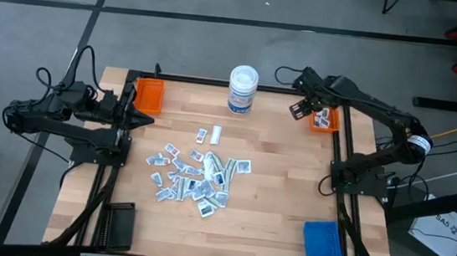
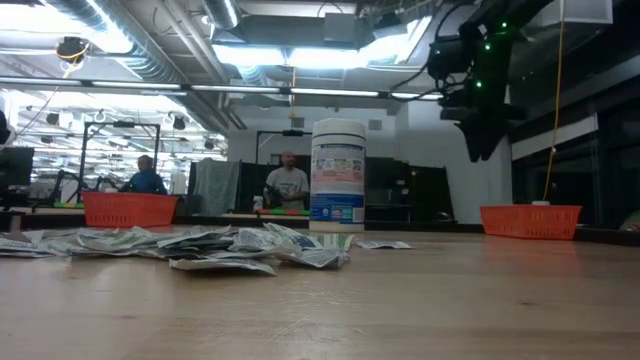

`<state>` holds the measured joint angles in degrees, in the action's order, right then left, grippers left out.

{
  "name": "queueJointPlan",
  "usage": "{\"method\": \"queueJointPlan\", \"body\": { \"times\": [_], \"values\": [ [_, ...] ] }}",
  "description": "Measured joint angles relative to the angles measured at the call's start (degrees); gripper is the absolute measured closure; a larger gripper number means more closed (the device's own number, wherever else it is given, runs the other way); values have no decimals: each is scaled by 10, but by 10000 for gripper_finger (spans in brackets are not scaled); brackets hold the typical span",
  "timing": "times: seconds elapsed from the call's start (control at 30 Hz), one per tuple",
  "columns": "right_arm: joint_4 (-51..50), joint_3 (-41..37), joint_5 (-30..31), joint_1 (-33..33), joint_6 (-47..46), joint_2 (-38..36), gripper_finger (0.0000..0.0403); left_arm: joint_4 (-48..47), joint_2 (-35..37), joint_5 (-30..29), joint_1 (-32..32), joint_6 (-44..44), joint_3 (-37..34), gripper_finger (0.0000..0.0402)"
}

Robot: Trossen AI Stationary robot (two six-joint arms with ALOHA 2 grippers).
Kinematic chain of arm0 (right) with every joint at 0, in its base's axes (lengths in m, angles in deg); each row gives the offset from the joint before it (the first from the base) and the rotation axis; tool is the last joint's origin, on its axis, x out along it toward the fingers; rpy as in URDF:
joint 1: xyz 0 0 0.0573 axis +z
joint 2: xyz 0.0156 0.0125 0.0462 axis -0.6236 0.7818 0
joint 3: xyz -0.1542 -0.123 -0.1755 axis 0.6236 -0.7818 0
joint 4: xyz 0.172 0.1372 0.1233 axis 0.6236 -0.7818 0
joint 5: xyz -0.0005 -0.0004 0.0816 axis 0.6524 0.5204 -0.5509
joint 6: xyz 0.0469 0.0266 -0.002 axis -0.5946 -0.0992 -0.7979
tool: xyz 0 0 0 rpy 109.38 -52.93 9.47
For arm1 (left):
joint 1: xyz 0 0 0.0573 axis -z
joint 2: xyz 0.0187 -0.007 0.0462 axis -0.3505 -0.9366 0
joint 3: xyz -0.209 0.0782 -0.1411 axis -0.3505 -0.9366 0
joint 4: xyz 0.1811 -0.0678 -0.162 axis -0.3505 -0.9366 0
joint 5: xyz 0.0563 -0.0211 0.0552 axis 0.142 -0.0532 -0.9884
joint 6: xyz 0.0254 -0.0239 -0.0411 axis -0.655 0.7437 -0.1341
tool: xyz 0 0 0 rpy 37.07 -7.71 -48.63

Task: Pick & Place First Aid Supplies
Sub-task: Put the gray towelette pack into the right orange bin

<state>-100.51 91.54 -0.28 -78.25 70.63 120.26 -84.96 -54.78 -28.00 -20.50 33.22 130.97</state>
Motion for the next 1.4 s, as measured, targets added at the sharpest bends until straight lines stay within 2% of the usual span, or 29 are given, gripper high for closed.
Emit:
{"method": "queueJointPlan", "body": {
  "times": [0.87, 1.4],
  "values": [
    [157, 0, -5, 302, 7, 0, 249, 0, 0, 0, 0, 0, 0, 398],
    [187, 0, -7, 460, 17, 1, 250, 0, 0, 0, 0, 0, 0, 398]
  ]
}}
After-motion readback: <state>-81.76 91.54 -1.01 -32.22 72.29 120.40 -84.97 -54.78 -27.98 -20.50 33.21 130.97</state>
